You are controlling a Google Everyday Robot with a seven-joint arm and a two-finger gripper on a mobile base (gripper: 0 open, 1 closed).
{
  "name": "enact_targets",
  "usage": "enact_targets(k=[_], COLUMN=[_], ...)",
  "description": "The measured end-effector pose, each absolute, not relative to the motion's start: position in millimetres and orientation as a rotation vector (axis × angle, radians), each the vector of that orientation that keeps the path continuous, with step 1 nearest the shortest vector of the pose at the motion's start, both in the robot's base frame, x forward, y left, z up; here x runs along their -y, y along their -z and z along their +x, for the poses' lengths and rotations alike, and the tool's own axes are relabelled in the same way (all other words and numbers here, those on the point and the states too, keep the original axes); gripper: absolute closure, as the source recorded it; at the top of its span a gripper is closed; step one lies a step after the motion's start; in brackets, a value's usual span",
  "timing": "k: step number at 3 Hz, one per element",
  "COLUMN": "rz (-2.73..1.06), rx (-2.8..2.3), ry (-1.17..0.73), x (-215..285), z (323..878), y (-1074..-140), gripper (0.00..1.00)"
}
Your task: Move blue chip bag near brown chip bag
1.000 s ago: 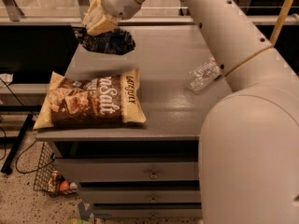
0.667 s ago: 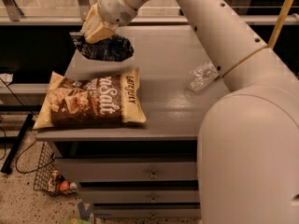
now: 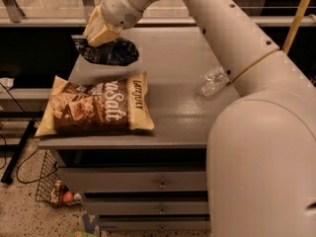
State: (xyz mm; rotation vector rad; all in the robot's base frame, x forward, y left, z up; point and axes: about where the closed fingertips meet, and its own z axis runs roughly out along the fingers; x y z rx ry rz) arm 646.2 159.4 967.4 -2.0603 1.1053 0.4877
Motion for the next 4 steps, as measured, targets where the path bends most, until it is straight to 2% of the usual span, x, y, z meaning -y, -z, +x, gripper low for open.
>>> enact_targets(k=[1, 2, 3, 4], rz=[-2.063, -2.065, -2.066, -2.047], rx=[-1.103, -1.101, -1.100, -1.131], ry=[-0.494, -0.498, -0.500, -0.483], x=[-163, -166, -167, -132], z=[646, 646, 646, 648], y=[-965, -963, -962, -973], gripper=[0.27, 0.04, 0.00, 0.00])
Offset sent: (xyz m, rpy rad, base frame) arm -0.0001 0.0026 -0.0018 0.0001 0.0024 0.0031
